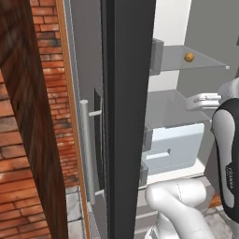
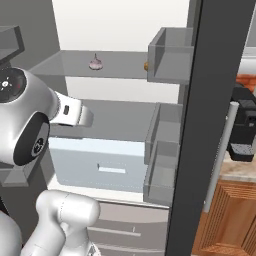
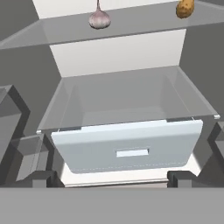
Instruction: Retrieve the bottle and the shaker from the cabinet and place them next to the mixing bowl on the counter. Then add garlic from the fridge to the mixing bowl.
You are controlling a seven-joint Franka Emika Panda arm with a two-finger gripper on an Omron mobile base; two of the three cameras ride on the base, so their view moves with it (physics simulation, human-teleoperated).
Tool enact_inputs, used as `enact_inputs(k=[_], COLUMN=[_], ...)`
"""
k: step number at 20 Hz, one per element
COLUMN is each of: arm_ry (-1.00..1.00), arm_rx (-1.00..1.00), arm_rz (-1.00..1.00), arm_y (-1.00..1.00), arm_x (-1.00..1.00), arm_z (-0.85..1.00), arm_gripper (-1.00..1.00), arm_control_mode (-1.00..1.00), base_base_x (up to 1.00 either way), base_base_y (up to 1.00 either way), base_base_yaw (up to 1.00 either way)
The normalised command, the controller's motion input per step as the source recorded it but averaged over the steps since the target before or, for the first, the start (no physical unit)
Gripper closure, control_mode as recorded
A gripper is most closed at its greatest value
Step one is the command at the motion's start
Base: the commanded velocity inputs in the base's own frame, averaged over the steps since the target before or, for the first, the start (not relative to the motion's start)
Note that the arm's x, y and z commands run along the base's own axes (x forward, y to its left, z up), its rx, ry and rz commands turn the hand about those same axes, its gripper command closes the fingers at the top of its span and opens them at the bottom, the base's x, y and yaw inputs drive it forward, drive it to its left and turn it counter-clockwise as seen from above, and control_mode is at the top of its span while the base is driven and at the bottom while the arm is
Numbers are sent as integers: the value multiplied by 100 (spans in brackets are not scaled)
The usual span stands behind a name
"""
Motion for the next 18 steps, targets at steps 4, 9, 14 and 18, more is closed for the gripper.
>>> enact_inputs(k=[4, 9, 14, 18], arm_ry=[0, 4, 9, 12], arm_rx=[0, 0, -6, -10], arm_rz=[0, 2, 1, 0], arm_y=[0, 0, -1, 0], arm_x=[0, 9, 4, 23], arm_z=[0, 20, 68, 59], arm_gripper=[-100, -100, -100, -100], arm_control_mode=[100, -100, -100, -100], base_base_x=[0, 8, 0, 0], base_base_y=[0, 0, 0, 0], base_base_yaw=[0, 0, 0, 0])
